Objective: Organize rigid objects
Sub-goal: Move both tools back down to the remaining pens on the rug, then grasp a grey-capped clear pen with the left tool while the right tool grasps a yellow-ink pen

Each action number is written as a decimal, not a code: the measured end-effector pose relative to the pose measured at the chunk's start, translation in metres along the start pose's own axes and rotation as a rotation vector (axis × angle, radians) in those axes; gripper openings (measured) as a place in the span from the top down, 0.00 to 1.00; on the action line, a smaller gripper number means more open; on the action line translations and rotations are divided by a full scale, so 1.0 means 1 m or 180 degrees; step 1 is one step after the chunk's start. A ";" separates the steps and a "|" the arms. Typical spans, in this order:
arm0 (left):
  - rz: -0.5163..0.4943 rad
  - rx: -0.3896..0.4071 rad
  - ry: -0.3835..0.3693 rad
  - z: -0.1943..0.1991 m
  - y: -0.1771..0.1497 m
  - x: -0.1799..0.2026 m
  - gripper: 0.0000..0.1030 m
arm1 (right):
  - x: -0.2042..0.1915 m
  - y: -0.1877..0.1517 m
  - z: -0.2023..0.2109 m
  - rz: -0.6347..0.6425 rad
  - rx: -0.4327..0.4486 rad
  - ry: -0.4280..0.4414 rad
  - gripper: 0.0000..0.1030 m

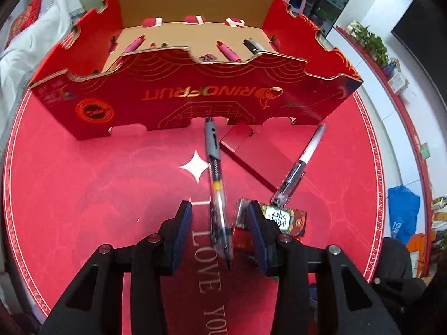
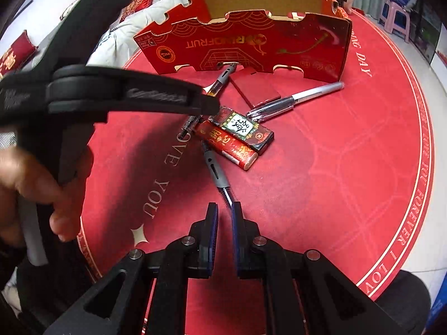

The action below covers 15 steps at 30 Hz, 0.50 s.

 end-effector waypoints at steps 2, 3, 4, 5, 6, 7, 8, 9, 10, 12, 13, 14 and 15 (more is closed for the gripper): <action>-0.0028 -0.0017 -0.0032 -0.002 0.002 0.004 0.57 | -0.002 0.001 -0.002 0.0050 -0.0007 -0.0025 0.90; -0.0043 -0.0058 -0.0004 -0.005 0.002 0.006 0.57 | -0.004 0.003 -0.003 0.0103 -0.0004 -0.0076 0.90; -0.0055 -0.0076 0.0035 -0.007 0.001 0.005 0.57 | -0.005 0.004 -0.004 0.0146 -0.0008 -0.0105 0.90; -0.0069 -0.0075 0.0051 -0.007 0.001 0.005 0.57 | -0.007 0.005 -0.005 0.0185 -0.0013 -0.0127 0.90; -0.0067 -0.0084 0.0040 -0.007 0.002 0.005 0.57 | -0.008 0.006 -0.006 0.0225 -0.0018 -0.0157 0.90; -0.0059 -0.0090 0.0035 -0.008 0.002 0.005 0.57 | -0.009 0.007 -0.007 0.0260 -0.0018 -0.0191 0.90; -0.0051 -0.0091 0.0035 -0.008 0.003 0.005 0.57 | -0.011 0.007 -0.007 0.0296 -0.0017 -0.0218 0.90; -0.0040 -0.0087 0.0029 -0.008 0.004 0.004 0.57 | -0.013 0.007 -0.008 0.0336 -0.0019 -0.0250 0.90; -0.0030 -0.0086 0.0019 -0.008 0.004 0.004 0.56 | -0.014 0.007 -0.009 0.0367 -0.0032 -0.0283 0.90; 0.0001 -0.0088 -0.0001 -0.008 0.004 0.002 0.54 | -0.019 0.006 -0.012 0.0451 -0.0053 -0.0352 0.90; 0.0004 -0.0087 -0.0001 -0.008 0.004 0.001 0.53 | -0.021 0.006 -0.013 0.0493 -0.0053 -0.0373 0.90; 0.0002 -0.0084 0.0002 -0.008 0.004 0.000 0.49 | -0.024 0.005 -0.013 0.0522 -0.0053 -0.0386 0.90; 0.0007 -0.0077 0.0018 -0.009 0.005 -0.001 0.47 | -0.027 0.004 -0.014 0.0563 -0.0055 -0.0407 0.89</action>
Point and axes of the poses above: each gripper's, at about its wrist camera, not at the fingertips, and z roughly against the way its jaws point, x to its right, y to its top, the point moved 5 cm from there along -z, roughly the way its jaws point, and after that the axes turned 3 degrees about -y, right-handed, at the moved point
